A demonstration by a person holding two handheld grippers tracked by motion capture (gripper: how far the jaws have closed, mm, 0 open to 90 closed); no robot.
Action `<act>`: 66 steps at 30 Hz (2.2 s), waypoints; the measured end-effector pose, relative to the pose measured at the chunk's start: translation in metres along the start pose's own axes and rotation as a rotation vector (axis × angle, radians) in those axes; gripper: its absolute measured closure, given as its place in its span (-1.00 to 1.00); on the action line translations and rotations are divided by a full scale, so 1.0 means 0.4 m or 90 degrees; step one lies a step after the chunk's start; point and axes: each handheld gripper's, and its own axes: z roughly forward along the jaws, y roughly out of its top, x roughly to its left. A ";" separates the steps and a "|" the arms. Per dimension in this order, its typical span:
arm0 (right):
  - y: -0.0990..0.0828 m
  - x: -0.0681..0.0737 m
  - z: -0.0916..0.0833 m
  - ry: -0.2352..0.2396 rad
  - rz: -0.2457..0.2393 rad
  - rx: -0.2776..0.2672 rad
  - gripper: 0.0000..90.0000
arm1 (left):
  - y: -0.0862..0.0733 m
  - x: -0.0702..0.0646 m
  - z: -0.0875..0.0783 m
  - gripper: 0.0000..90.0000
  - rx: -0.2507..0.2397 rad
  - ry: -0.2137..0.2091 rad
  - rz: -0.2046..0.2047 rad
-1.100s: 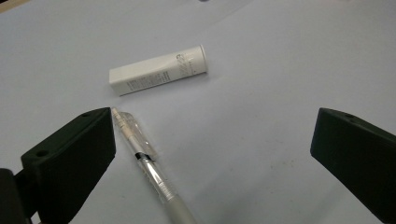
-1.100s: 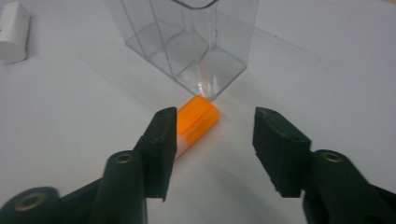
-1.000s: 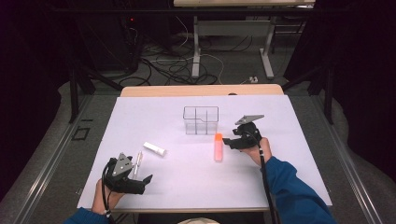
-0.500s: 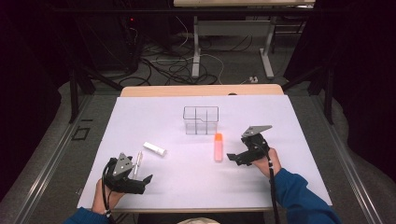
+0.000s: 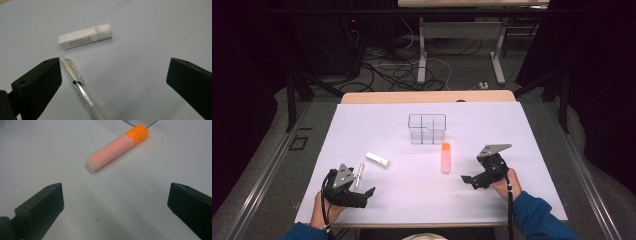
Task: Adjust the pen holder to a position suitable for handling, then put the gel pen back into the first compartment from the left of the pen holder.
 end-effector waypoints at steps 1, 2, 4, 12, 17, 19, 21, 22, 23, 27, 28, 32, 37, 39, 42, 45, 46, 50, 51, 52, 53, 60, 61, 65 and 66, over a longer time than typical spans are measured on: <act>-0.005 0.000 -0.007 0.003 -0.003 -0.001 -1.00 | 0.000 0.000 0.001 -1.00 -0.002 -0.002 -0.001; -0.007 0.001 -0.009 0.003 0.002 0.000 -1.00 | 0.000 0.000 0.001 -1.00 -0.001 -0.003 -0.002; -0.010 0.000 -0.012 0.006 0.001 -0.002 -1.00 | 0.003 0.000 -0.001 -1.00 0.006 -0.001 0.002; -0.028 0.011 -0.034 0.003 0.004 0.005 -1.00 | 0.002 0.003 -0.002 -1.00 0.006 0.004 -0.003; -0.040 0.021 -0.040 0.003 0.002 -0.006 -1.00 | 0.004 0.005 -0.004 -1.00 0.006 0.006 -0.006; -0.043 0.023 -0.046 0.005 0.003 0.002 -1.00 | 0.006 0.004 -0.006 -1.00 -0.002 0.010 -0.007; -0.046 0.026 -0.048 0.007 0.003 0.002 -1.00 | 0.010 0.004 -0.009 -1.00 -0.006 0.017 -0.014; -0.049 0.029 -0.051 0.008 0.000 0.000 -1.00 | 0.010 0.004 -0.009 -1.00 -0.009 0.017 -0.018; -0.049 0.029 -0.051 0.008 0.000 0.000 -1.00 | 0.011 0.005 -0.010 -1.00 -0.008 0.017 -0.018; -0.054 0.035 -0.050 0.011 -0.013 0.012 -1.00 | 0.015 0.009 -0.011 -1.00 -0.003 0.021 -0.018; -0.057 0.040 -0.047 0.009 -0.020 0.010 -1.00 | 0.016 0.010 -0.011 -1.00 -0.005 0.023 -0.019; -0.059 0.052 -0.053 0.000 -0.028 0.006 -1.00 | 0.022 0.018 -0.006 -1.00 -0.005 0.026 -0.025; -0.064 0.057 -0.064 0.003 -0.035 0.008 -1.00 | 0.029 0.031 0.001 -0.99 -0.002 0.038 -0.033; -0.066 0.060 -0.063 0.002 -0.037 0.001 -1.00 | 0.033 0.036 0.003 -0.98 0.007 0.043 -0.028; -0.066 0.071 -0.064 0.000 -0.046 0.001 -1.00 | 0.037 0.044 0.006 -0.98 0.009 0.044 -0.035; -0.062 0.076 -0.066 -0.003 -0.052 -0.004 -1.00 | 0.041 0.049 0.007 -0.98 0.011 0.049 -0.037; -0.057 0.080 -0.071 -0.005 -0.058 0.000 -1.00 | 0.041 0.049 0.007 -0.98 0.010 0.053 -0.037; -0.052 0.097 -0.095 0.002 -0.059 -0.012 -1.00 | 0.045 0.056 0.008 -0.97 0.017 0.061 -0.045; -0.054 0.097 -0.096 0.003 -0.060 -0.013 -1.00 | 0.046 0.060 0.008 -0.95 0.019 0.063 -0.046; -0.054 0.097 -0.096 0.003 -0.060 -0.013 -1.00 | 0.047 0.064 0.009 -0.95 0.020 0.063 -0.047; -0.055 0.097 -0.097 0.005 -0.064 -0.015 -1.00 | 0.048 0.068 0.012 -0.94 0.022 0.074 -0.053; -0.064 0.091 -0.092 -0.003 -0.055 -0.032 -1.00 | 0.044 0.101 0.016 -0.36 0.022 0.087 -0.087; -0.064 0.090 -0.094 -0.002 -0.055 -0.031 -1.00 | 0.043 0.105 0.017 -0.22 0.024 0.087 -0.095; -0.067 0.085 -0.093 -0.003 -0.050 -0.033 -1.00 | 0.039 0.119 0.024 0.09 0.026 0.090 -0.118; -0.068 0.085 -0.091 -0.002 -0.048 -0.032 -1.00 | 0.039 0.122 0.026 0.19 0.029 0.086 -0.122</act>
